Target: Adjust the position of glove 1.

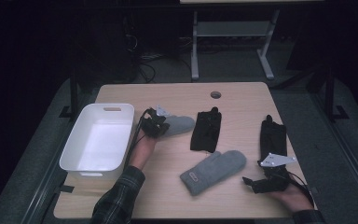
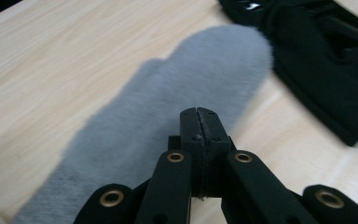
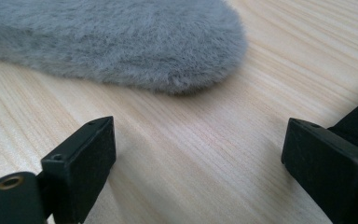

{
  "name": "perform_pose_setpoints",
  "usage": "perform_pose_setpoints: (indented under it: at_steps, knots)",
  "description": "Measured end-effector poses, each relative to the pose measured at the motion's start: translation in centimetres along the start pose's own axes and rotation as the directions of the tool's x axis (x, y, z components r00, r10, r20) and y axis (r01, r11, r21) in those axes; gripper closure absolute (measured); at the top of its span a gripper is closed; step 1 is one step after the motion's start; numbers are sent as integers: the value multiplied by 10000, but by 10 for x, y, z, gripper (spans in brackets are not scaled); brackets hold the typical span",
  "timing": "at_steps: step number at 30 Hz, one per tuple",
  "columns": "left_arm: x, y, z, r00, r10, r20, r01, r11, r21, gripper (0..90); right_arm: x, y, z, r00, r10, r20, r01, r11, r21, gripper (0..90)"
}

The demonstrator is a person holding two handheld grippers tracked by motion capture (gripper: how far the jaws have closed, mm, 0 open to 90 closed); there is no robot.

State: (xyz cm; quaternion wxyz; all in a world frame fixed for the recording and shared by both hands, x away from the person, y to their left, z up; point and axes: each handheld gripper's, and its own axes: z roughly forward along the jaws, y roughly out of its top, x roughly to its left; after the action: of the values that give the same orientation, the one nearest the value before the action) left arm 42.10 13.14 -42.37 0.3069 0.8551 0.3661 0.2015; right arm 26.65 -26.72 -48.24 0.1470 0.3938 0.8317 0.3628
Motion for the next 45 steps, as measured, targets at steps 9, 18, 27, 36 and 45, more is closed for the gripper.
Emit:
perform_pose_setpoints:
  at_steps: [9,18,27,36,45]
  knots:
    - [10,-4,22,9984,-260,-492,304,9955,896,894,0,0,0,10000,6,-3,-6,10000,3,96]
    - [3,0,33,9986,-517,-109,525,9944,921,895,0,0,0,10000,29,2,-29,10000,15,96]
    - [-18,10,41,9962,-648,580,610,9960,647,895,0,0,0,10000,26,2,-26,10000,11,96]
    - [-30,18,36,9875,-667,1429,626,9975,328,894,0,0,0,10000,28,5,-28,10000,15,95]
    - [-13,24,24,9854,-463,1637,489,9987,-119,797,0,0,0,10000,28,4,-28,10000,19,95]
